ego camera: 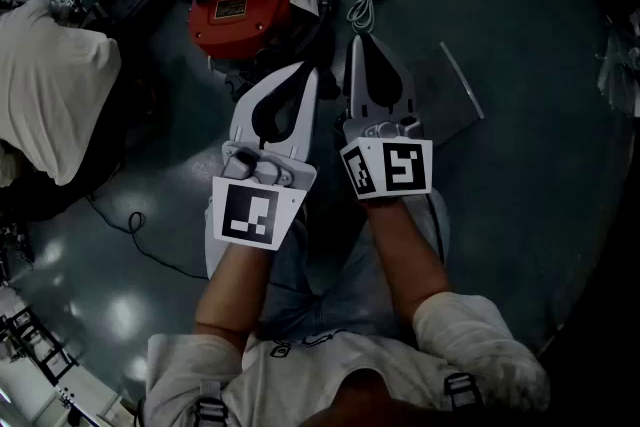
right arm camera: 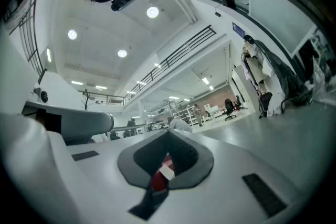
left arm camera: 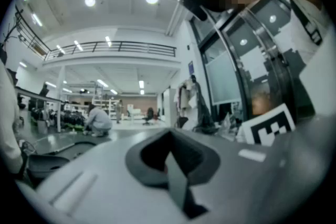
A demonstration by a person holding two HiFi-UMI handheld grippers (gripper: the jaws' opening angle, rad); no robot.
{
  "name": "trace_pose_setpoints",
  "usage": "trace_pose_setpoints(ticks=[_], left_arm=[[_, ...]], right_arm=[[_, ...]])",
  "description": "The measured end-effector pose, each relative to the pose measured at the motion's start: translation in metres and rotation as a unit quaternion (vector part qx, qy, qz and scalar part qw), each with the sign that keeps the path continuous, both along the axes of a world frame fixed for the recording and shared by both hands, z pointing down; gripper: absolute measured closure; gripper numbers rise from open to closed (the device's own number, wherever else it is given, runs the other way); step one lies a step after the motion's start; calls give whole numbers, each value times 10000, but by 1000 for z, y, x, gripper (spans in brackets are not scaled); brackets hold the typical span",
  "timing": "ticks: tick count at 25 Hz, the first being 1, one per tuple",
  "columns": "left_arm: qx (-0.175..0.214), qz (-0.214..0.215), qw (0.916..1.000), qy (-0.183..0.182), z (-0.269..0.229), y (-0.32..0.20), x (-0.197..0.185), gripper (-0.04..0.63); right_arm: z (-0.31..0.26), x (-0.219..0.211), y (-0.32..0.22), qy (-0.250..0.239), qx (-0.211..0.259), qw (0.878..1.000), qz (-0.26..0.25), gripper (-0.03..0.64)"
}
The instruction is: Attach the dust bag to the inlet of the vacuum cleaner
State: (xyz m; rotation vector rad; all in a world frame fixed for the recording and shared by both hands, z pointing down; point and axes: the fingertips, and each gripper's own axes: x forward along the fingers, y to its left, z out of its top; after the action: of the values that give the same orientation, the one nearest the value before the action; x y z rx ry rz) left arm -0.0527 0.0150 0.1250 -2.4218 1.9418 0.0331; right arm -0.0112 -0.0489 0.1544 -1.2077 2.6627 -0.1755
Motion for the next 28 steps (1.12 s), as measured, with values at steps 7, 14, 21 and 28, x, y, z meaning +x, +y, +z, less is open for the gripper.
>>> trace_pose_setpoints(ticks=[7, 14, 21, 28], left_arm=[[-674, 244, 9973, 179, 15, -23, -50, 593], [-598, 469, 9969, -216, 42, -56, -39, 592], [-631, 1037, 9922, -287, 51, -75, -21, 592], [-1004, 2909, 9512, -220, 85, -69, 68, 591]], right_arm=[[-15, -17, -4, 846, -442, 9948, 357, 606], [-25, -15, -18, 1154, 418, 9924, 130, 606], [-4, 4, -50, 1326, 39, 9907, 297, 606], [42, 41, -43, 2190, -105, 9747, -439, 604]])
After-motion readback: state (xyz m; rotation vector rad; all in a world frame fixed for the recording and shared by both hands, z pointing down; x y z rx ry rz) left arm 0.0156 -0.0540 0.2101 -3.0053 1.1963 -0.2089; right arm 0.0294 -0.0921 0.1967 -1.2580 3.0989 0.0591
